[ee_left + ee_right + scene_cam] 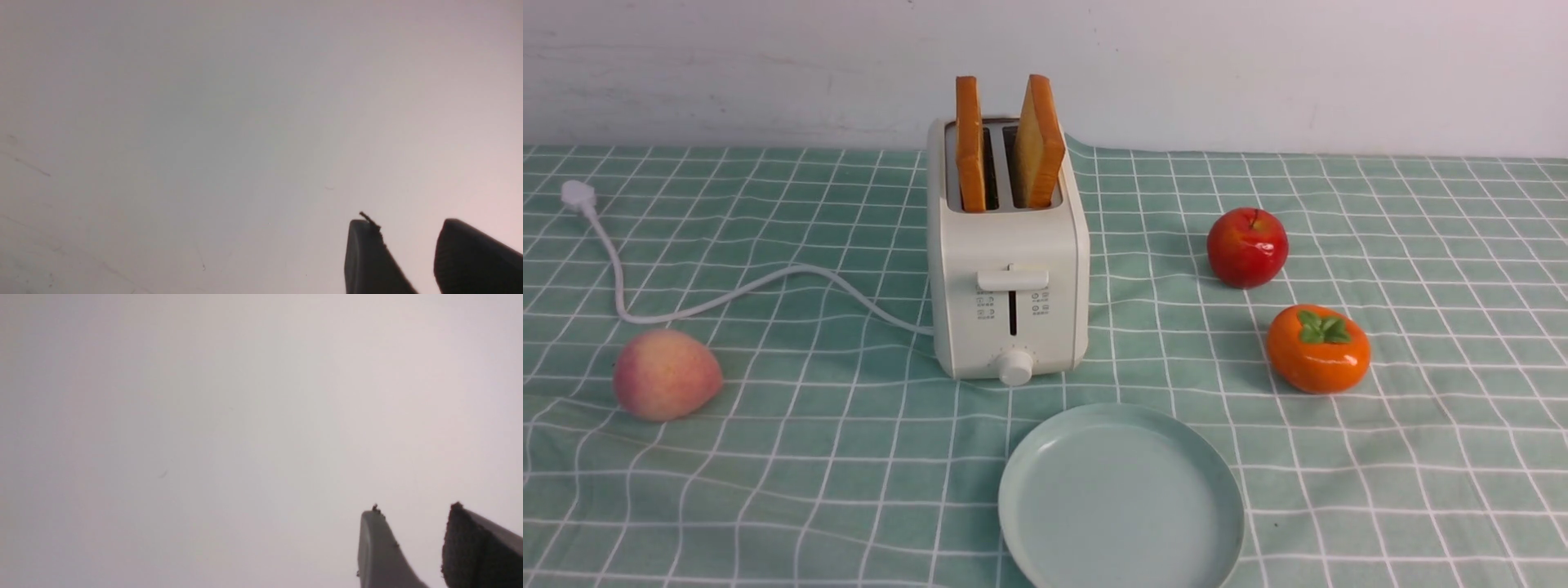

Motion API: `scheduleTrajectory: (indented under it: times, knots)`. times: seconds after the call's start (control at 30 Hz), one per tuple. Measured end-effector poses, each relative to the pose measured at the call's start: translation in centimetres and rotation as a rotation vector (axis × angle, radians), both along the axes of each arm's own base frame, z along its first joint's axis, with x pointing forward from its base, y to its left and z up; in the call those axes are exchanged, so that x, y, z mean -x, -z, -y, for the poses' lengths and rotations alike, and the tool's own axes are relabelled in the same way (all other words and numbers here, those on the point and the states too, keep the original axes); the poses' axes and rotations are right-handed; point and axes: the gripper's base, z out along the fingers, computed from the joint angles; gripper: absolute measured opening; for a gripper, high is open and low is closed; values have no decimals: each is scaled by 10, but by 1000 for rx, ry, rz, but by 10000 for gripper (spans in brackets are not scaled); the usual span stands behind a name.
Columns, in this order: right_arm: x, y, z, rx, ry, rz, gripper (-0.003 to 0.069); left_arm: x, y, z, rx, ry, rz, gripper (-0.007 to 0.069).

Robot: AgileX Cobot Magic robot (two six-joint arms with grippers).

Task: Take toasted bread from bread machine on blue coffee table place on plate.
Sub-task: 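Grasp the toast slice in the toaster and pull it up out of the slot with the right gripper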

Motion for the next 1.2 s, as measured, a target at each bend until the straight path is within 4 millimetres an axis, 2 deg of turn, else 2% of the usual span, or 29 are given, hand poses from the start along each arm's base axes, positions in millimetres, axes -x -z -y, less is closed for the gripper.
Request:
scheduleTrajectory:
  times: [0.03, 0.07, 0.13, 0.17, 0.2, 0.23, 0.27, 0.33, 0.43, 0.5, 0.53, 0.57, 0.63, 0.67, 0.7, 0.73, 0.77, 0.87, 0.97, 1.03, 1.07, 1.13, 1.2]
  knots:
    - [-13, -30, 1, -51, -24, -47, 240, -6, -31, 0, -2, 1, -48, 240]
    - [-21, -46, 2, -72, -32, -71, 240, -9, -43, 0, -1, 2, -82, 240]
    - [-37, -67, 3, -107, -41, -157, 240, -22, -67, 1, 10, 5, -213, 240]
    - [-40, -68, 3, -113, -41, -179, 240, -23, -70, 1, 11, 5, -210, 240]
    - [-53, -81, 5, -110, -33, -247, 240, -33, -80, 1, 15, 4, -321, 240]
    - [-68, -83, 7, -88, -16, -315, 240, -44, -84, 1, 15, 3, -400, 240]
    - [-80, -84, 8, -57, 4, -372, 240, -52, -87, 1, 12, 0, -466, 240]
    - [-100, -80, 12, 16, 41, -466, 240, -68, -82, 1, -1, -10, -597, 240]
    - [-124, -66, 17, 97, 79, -586, 240, -86, -61, 0, -51, -40, -815, 240]
    - [-137, -53, 18, 70, 71, -673, 240, -93, -49, -1, -74, -54, -930, 240]
    - [-145, -40, 16, 17, 47, -742, 240, -96, -43, 1, -79, -46, -980, 240]
    - [-146, -40, 16, 9, 42, -741, 240, -97, -43, 1, -78, -46, -986, 240]
    - [-155, -24, 10, -56, -1, -835, 240, -99, -38, 4, -53, -14, -1025, 240]
    - [-167, -2, -1, -103, -72, -965, 240, -102, -32, 12, 6, 47, -1062, 240]
    - [-169, -1, -2, -110, -82, -973, 240, -102, -31, 12, 15, 51, -1067, 240]
    - [-184, 20, -20, -82, -177, -1099, 240, -105, -22, 21, 72, 123, -1108, 240]
    - [-192, 31, -33, -49, -246, -1163, 240, -107, -16, 26, 97, 163, -1134, 240]
    - [-210, 45, -69, 57, -441, -1256, 240, -115, -4, 40, 106, 256, -1196, 240]
    - [-228, 39, -115, 169, -654, -1219, 243, -124, 5, 56, 10, 360, -1243, 240]
    - [-243, 28, -137, 201, -729, -1160, 253, -127, 8, 61, -80, 402, -1253, 240]
    - [-244, 27, -141, 199, -741, -1152, 255, -128, 8, 62, -101, 409, -1255, 240]
    - [-267, 10, -164, 201, -786, -1051, 293, -129, 4, 65, -199, 439, -1240, 240]
    - [-284, -1, -177, 181, -795, -974, 341, -129, -1, 65, -226, 448, -1220, 240]
